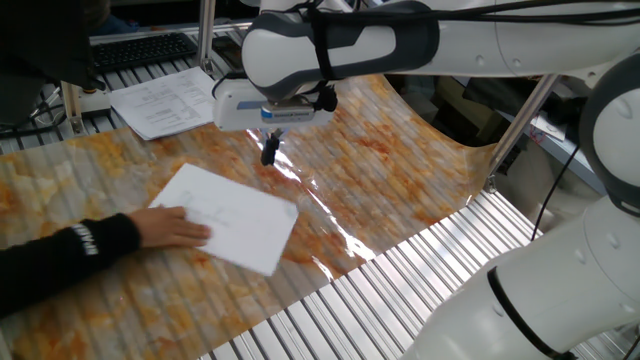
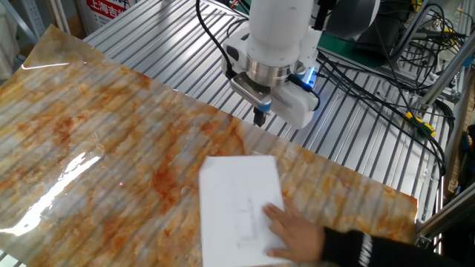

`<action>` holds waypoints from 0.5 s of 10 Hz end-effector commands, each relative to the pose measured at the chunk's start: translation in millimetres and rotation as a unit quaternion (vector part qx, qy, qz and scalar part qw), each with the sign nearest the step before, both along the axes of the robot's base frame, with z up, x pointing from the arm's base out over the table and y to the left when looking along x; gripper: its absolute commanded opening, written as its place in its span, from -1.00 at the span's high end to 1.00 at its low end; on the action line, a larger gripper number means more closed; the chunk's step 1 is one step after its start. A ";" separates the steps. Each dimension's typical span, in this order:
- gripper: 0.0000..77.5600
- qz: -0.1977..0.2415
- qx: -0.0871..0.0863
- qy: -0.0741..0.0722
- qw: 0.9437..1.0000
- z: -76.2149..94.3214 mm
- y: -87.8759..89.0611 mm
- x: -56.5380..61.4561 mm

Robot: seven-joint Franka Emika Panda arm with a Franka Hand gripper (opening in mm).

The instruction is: Flip over and spread out the paper that is laid flat on the table

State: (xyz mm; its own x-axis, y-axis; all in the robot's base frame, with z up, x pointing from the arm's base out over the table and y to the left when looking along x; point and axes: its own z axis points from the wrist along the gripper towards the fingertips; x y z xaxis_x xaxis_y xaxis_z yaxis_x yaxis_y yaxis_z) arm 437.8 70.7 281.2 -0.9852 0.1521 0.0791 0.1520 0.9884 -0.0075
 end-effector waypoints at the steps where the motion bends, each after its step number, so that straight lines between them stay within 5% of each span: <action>1: 1.00 0.031 -0.010 -0.002 0.999 -2.6 2.2 -2.9; 5: 1.00 0.085 -0.010 -0.007 0.996 -12.1 -14.6 0.4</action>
